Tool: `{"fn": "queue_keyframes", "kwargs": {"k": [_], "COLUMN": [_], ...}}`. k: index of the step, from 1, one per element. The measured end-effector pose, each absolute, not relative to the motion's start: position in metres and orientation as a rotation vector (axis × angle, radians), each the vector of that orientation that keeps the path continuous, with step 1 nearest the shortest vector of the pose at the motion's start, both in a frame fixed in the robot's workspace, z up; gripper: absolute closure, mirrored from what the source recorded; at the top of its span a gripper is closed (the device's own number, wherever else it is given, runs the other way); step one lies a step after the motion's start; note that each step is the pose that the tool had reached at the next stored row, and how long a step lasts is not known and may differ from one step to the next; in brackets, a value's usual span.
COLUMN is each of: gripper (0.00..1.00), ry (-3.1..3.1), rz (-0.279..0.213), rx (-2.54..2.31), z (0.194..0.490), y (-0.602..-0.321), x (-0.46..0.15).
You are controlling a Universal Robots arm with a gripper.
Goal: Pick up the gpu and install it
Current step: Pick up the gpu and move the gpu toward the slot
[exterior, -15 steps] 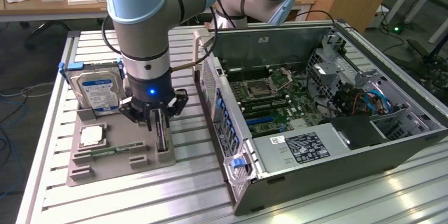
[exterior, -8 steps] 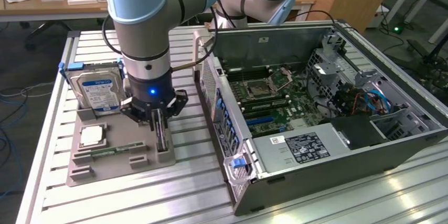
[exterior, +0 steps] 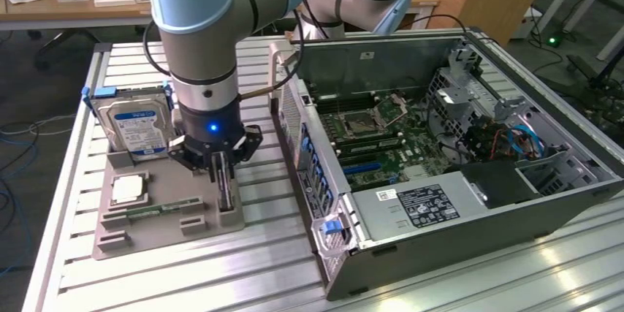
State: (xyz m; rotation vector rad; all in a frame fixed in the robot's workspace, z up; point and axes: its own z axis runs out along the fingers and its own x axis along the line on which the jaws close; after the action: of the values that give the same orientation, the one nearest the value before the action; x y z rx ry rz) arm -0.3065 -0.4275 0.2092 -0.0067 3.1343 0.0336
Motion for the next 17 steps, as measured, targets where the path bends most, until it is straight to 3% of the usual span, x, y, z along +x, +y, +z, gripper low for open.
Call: {"fn": "queue_keyframes", "kwargs": {"k": [8,10,11,17], "gripper": [0.63,0.64,0.71,0.72], "ry": [3.134,3.134,3.134,3.134], "rz": [0.034,0.033,0.033,0.034], "rx": [-0.007,-0.007,-0.007,-0.007], "z": [0.2090,0.2090,0.2090,0.2088], "y": [-0.4275,-0.4275,-0.4275,-0.4275], "x": [-0.3058,-0.3055,-0.3054,-0.3050]}}
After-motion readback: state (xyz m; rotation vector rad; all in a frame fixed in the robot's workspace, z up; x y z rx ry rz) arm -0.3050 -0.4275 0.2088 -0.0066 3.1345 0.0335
